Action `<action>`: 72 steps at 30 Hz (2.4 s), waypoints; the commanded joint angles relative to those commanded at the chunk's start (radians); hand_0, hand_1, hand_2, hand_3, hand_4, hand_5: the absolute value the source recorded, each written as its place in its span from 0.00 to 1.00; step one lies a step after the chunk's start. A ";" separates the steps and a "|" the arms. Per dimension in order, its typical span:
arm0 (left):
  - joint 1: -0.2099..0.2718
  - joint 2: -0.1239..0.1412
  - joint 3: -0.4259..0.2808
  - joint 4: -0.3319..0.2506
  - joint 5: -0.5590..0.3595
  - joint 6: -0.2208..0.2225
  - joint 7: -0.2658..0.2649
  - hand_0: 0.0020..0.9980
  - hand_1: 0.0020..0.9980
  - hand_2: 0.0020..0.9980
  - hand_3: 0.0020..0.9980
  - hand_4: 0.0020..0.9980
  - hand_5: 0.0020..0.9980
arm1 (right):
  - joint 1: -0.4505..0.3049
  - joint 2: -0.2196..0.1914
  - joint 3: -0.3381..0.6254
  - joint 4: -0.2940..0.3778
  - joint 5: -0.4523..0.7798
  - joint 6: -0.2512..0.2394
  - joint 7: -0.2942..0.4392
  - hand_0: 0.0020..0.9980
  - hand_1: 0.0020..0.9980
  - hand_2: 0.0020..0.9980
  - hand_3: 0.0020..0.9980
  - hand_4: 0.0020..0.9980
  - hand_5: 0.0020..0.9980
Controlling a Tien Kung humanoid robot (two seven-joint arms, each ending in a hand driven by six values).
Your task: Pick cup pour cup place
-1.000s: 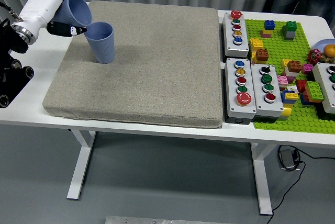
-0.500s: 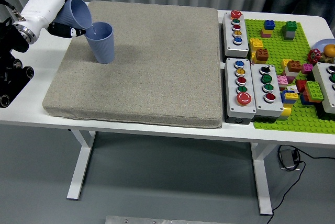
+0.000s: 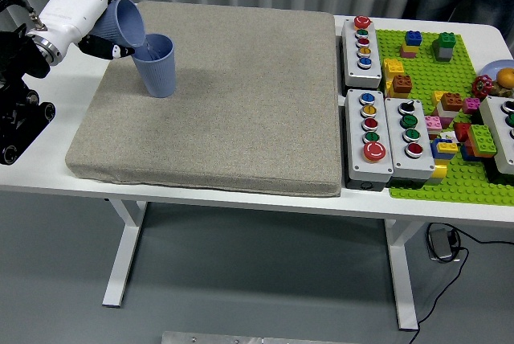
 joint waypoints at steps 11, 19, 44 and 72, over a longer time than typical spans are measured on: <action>-0.012 0.001 0.019 -0.003 0.030 0.000 0.010 0.45 0.52 0.61 0.64 0.80 0.26 | -0.003 -0.001 -0.003 0.000 0.001 0.001 0.000 0.69 0.64 0.58 0.58 0.00 0.17; -0.011 0.004 0.023 -0.006 0.059 0.003 0.016 0.45 0.52 0.61 0.64 0.80 0.25 | -0.007 -0.001 -0.001 0.000 -0.002 0.002 0.000 0.69 0.64 0.58 0.58 0.00 0.17; -0.038 0.022 0.061 -0.021 0.100 0.016 0.039 0.45 0.52 0.61 0.64 0.80 0.25 | -0.003 -0.003 -0.001 -0.001 0.002 0.000 0.003 0.69 0.64 0.58 0.58 0.00 0.17; -0.101 0.045 0.193 -0.025 0.141 0.054 0.083 0.46 0.51 0.59 0.62 0.79 0.24 | -0.001 -0.007 -0.006 -0.003 0.014 -0.002 0.004 0.69 0.64 0.58 0.58 0.00 0.16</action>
